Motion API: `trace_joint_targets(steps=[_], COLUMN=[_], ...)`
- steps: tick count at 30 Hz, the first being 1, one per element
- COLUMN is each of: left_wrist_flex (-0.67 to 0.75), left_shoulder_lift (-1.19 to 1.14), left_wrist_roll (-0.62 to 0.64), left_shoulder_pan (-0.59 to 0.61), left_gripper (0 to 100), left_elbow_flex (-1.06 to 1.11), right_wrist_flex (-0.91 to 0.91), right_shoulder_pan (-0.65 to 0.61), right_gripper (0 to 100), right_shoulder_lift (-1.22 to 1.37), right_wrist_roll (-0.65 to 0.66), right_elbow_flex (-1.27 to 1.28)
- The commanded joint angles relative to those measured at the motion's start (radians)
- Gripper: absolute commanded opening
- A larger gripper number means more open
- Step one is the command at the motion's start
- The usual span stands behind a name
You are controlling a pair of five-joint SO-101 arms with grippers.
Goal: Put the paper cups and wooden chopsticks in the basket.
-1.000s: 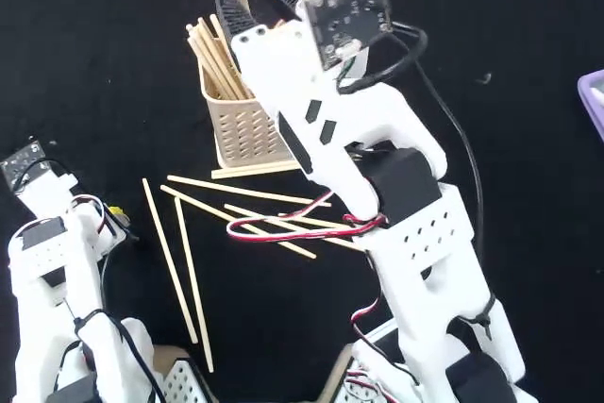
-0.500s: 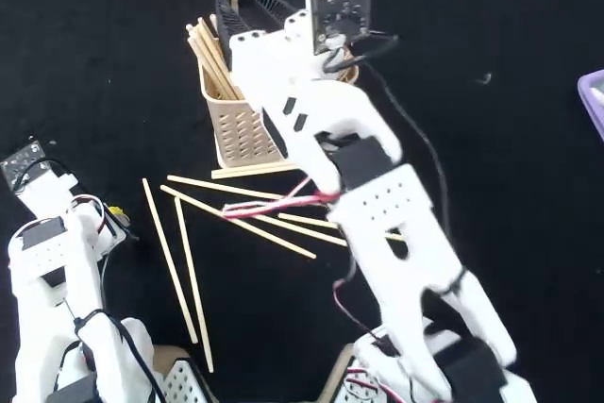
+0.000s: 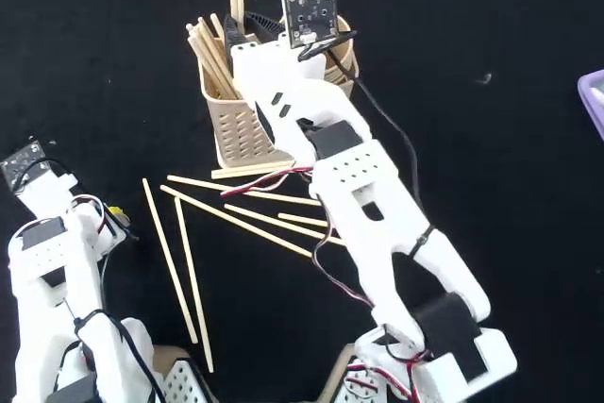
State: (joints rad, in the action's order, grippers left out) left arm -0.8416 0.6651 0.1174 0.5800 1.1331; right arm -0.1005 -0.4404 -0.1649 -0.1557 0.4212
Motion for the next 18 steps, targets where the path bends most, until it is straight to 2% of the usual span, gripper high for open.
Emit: trace_joint_targets(steps=[1, 6, 15, 18], left_wrist_flex=[0.005, 0.005, 0.006, 0.006], left_shoulder_lift=[0.021, 0.021, 0.021, 0.021], left_wrist_roll=[-0.005, -0.005, -0.005, -0.005], left_shoulder_pan=[-0.001, -0.001, 0.001, 0.002], left_gripper=[24, 24, 24, 24], left_elbow_flex=[-0.007, -0.007, -0.007, -0.007], right_wrist_flex=[-0.005, -0.109, -0.331, -0.512], right_shoulder_pan=[0.006, -0.014, -0.055, -0.074], right_gripper=[3.8, 20.1, 16.6, 16.5], right_shoulder_lift=[-0.002, -0.09, -0.435, -0.559], right_wrist_roll=[-0.008, -0.009, -0.003, 0.083], right_elbow_flex=[0.001, 0.002, 0.002, 0.007])
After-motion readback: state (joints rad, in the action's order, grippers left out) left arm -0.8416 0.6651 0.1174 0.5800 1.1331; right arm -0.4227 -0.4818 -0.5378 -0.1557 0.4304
